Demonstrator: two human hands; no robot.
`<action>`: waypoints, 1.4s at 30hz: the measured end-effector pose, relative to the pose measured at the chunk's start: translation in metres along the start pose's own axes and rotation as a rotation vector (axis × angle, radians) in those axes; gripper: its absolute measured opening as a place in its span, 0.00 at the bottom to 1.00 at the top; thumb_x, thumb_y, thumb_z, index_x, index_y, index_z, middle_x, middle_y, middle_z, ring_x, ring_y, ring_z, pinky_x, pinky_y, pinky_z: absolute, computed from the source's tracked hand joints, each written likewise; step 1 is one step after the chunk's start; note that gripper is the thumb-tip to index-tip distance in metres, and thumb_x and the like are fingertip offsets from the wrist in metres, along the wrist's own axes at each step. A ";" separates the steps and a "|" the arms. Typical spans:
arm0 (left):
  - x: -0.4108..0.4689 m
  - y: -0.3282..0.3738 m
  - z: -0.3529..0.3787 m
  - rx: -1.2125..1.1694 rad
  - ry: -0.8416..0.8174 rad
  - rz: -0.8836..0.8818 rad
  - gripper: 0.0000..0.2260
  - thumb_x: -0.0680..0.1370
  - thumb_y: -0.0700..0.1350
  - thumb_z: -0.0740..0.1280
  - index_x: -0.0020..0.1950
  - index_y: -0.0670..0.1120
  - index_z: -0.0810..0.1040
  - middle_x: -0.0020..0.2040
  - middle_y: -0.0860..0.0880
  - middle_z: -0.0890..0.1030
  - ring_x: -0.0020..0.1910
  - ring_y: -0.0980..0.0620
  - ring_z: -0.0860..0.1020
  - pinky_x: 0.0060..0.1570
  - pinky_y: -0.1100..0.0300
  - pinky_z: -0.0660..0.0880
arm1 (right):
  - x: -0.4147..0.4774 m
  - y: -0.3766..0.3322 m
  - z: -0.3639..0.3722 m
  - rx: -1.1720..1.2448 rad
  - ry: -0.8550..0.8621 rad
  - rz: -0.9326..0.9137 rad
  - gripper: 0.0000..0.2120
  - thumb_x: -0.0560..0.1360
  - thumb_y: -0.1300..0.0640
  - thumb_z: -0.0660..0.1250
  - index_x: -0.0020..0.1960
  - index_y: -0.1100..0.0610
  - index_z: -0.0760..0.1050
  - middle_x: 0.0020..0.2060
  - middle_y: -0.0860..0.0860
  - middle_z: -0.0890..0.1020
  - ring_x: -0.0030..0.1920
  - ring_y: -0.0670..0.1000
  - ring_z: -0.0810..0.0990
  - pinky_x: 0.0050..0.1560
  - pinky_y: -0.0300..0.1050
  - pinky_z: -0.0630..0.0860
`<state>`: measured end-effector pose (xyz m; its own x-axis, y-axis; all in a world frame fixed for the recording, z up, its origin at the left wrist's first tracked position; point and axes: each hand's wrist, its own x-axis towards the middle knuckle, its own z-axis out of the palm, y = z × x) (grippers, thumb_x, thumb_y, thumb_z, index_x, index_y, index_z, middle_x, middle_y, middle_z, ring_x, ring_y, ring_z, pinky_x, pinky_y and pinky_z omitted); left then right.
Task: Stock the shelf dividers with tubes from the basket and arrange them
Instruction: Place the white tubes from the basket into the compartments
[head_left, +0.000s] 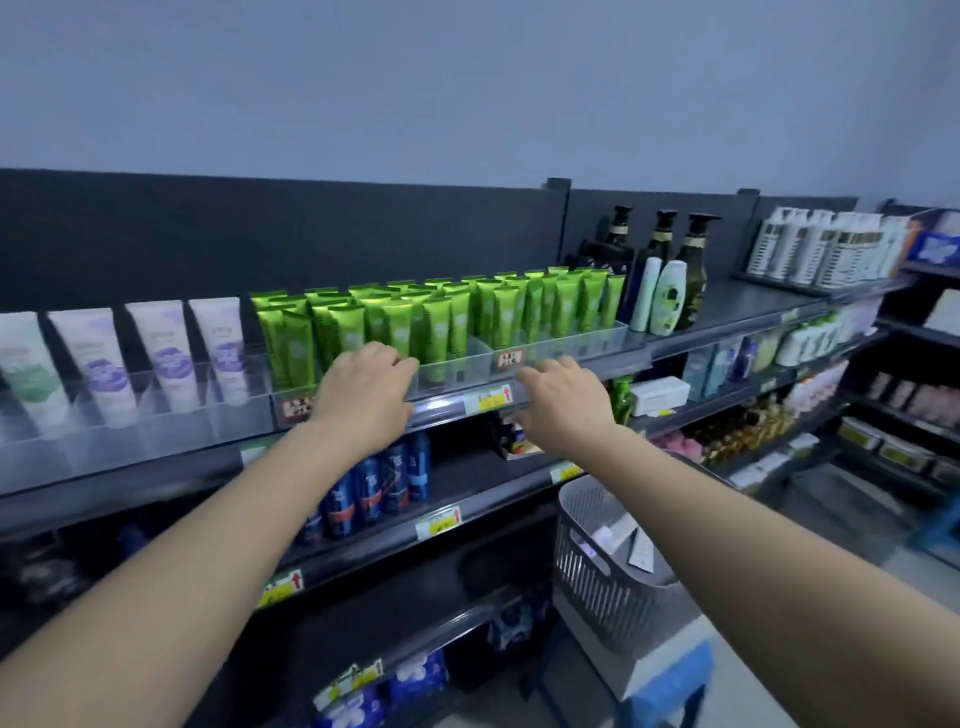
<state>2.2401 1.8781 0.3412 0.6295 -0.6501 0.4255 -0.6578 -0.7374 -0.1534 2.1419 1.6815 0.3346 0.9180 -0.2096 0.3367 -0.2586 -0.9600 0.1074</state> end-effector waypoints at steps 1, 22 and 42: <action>0.004 0.013 0.003 -0.011 -0.008 0.016 0.19 0.77 0.53 0.65 0.66 0.47 0.71 0.63 0.48 0.74 0.64 0.47 0.69 0.61 0.52 0.67 | -0.005 0.013 0.003 -0.009 -0.018 0.022 0.19 0.76 0.49 0.63 0.64 0.55 0.69 0.60 0.55 0.75 0.62 0.59 0.69 0.56 0.51 0.69; 0.171 0.228 0.151 -0.171 -0.192 0.370 0.19 0.76 0.53 0.65 0.64 0.48 0.71 0.61 0.48 0.74 0.64 0.46 0.69 0.60 0.51 0.68 | -0.014 0.236 0.133 -0.058 -0.298 0.344 0.15 0.76 0.51 0.62 0.61 0.54 0.71 0.60 0.55 0.75 0.60 0.57 0.70 0.56 0.52 0.69; 0.213 0.392 0.353 -0.242 -0.680 0.434 0.16 0.77 0.47 0.65 0.64 0.47 0.72 0.61 0.45 0.74 0.62 0.45 0.71 0.59 0.52 0.68 | -0.015 0.376 0.319 0.130 -0.759 0.494 0.19 0.75 0.53 0.63 0.65 0.57 0.71 0.62 0.56 0.75 0.63 0.58 0.70 0.60 0.51 0.70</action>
<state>2.2623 1.3860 0.0571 0.3615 -0.8928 -0.2687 -0.9207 -0.3873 0.0485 2.1266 1.2643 0.0718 0.6752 -0.6237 -0.3937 -0.6809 -0.7323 -0.0076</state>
